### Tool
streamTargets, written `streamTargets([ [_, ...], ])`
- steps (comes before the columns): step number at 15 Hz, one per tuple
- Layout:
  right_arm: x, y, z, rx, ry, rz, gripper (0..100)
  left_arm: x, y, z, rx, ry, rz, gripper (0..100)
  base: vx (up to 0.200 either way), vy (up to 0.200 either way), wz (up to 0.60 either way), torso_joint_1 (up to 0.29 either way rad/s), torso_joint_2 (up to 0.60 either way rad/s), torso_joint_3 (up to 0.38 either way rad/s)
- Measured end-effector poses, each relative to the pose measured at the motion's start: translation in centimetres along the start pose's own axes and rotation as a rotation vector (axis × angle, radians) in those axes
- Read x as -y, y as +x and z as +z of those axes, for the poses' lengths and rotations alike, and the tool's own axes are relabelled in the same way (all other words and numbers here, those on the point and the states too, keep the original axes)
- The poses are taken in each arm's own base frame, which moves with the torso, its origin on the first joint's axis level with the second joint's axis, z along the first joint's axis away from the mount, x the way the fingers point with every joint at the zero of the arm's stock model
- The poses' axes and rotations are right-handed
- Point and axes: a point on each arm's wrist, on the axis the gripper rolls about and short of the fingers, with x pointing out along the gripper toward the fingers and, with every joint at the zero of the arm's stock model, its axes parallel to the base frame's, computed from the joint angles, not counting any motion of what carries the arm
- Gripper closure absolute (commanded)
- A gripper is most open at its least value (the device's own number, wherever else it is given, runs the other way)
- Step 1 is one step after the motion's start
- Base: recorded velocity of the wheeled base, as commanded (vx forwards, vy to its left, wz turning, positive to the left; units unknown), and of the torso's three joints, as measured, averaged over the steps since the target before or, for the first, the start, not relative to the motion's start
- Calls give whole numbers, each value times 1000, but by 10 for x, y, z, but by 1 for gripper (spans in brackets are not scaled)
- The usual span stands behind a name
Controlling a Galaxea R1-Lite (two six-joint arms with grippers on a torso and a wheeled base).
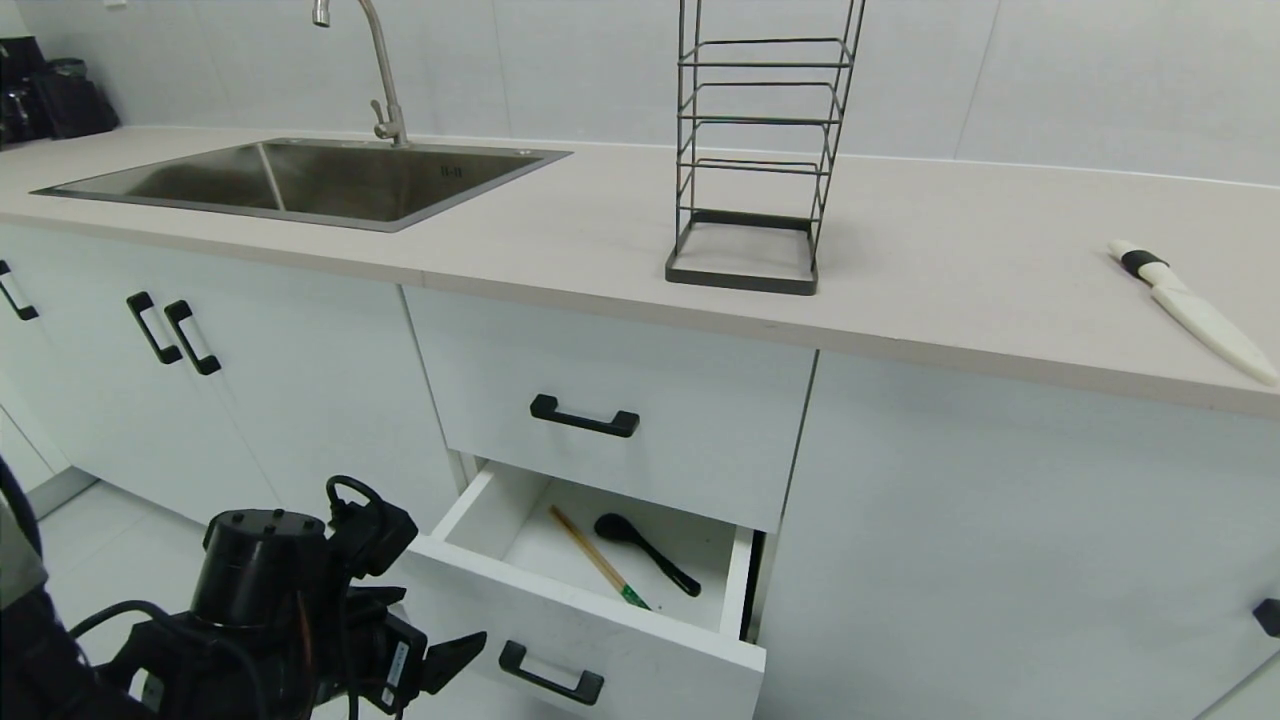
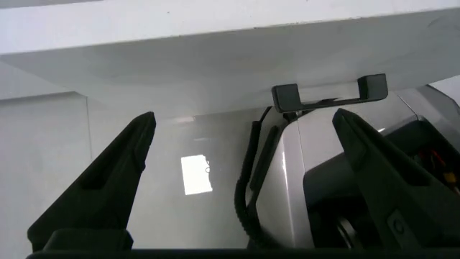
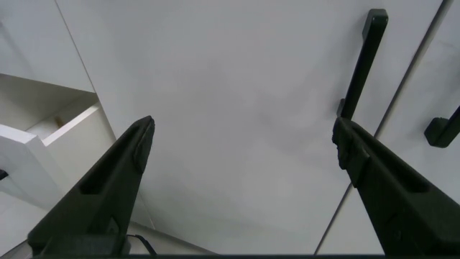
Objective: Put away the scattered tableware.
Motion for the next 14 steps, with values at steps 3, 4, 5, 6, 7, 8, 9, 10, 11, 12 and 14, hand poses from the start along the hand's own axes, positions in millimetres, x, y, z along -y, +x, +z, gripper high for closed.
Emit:
streamTargets([
  [3, 0, 0, 0, 0, 0, 0, 0, -4, 11, 7, 43, -10, 7, 0, 0, 0, 0, 0, 0, 0],
  [4, 0, 0, 0, 0, 0, 0, 0, -5, 14, 8, 45, -14, 8, 0, 0, 0, 0, 0, 0, 0],
  [5, 0, 0, 0, 0, 0, 0, 0, -6, 17, 9, 50, -14, 9, 0, 0, 0, 0, 0, 0, 0],
  [6, 0, 0, 0, 0, 0, 0, 0, -6, 19, 10, 52, -14, 9, 0, 0, 0, 0, 0, 0, 0],
  [7, 0, 0, 0, 0, 0, 0, 0, -7, 21, 12, 56, -15, 10, 0, 0, 0, 0, 0, 0, 0],
  [8, 0, 0, 0, 0, 0, 0, 0, -8, 24, 14, 63, -17, 12, 0, 0, 0, 0, 0, 0, 0],
  [9, 0, 0, 0, 0, 0, 0, 0, -10, 28, 17, 76, -20, 15, 0, 0, 0, 0, 0, 0, 0],
  [10, 0, 0, 0, 0, 0, 0, 0, -11, 31, 20, 92, -19, 19, 0, 0, 0, 0, 0, 0, 0],
  [11, 0, 0, 0, -1, 0, 0, 0, -12, 34, 24, 112, -17, 21, 0, 0, 0, 0, 0, 0, 0],
  [12, 0, 0, 0, -1, 0, 0, 0, -14, 36, 25, 115, -18, 23, 0, 0, 0, 0, 0, 0, 0],
  [14, 0, 0, 0, -1, 0, 0, 0, -15, 41, 29, 144, -27, 24, 0, 0, 0, 0, 0, 0, 0],
])
